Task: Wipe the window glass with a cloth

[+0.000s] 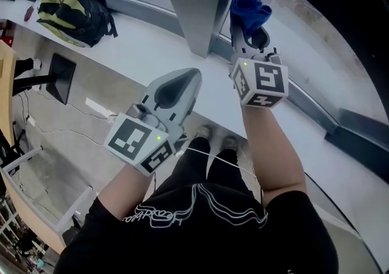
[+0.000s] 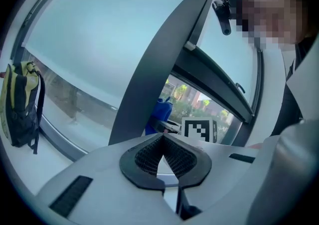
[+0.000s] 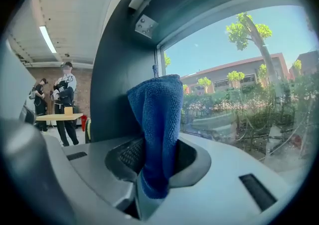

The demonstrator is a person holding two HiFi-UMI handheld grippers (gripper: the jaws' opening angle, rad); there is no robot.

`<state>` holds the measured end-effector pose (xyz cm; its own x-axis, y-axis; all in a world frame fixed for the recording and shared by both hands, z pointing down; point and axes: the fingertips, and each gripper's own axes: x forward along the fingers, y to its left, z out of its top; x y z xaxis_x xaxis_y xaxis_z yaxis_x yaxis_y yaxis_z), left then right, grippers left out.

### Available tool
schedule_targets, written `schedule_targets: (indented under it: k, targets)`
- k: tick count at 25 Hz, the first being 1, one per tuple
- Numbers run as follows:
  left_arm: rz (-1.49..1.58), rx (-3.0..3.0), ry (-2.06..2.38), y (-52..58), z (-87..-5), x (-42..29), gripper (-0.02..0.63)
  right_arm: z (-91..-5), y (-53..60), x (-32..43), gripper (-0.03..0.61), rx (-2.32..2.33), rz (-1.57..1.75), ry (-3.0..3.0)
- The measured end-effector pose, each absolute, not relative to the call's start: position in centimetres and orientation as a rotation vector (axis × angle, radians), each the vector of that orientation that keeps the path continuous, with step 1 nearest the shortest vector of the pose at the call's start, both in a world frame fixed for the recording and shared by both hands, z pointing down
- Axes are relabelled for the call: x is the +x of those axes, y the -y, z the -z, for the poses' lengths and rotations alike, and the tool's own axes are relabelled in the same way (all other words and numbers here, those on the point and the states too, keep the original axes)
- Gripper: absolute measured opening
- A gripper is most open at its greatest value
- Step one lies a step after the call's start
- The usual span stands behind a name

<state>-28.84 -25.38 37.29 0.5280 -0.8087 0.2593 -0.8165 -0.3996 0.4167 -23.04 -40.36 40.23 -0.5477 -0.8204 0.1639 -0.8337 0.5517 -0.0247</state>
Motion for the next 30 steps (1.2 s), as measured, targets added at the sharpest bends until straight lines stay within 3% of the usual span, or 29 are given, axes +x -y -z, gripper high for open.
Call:
schedule_targets:
  k: [15, 30]
  targets:
    - [0.020, 2.212, 1.319, 25.1, -38.9, -30.0, 0.003, -40.9, 41.9, -23.0, 0.094, 1.554, -0.077, 2.586]
    - [-0.038, 2.285, 1.234, 24.4, -39.6, -24.5, 0.003, -41.6, 39.7, -16.1, 0.094, 1.643, -0.055, 2.520]
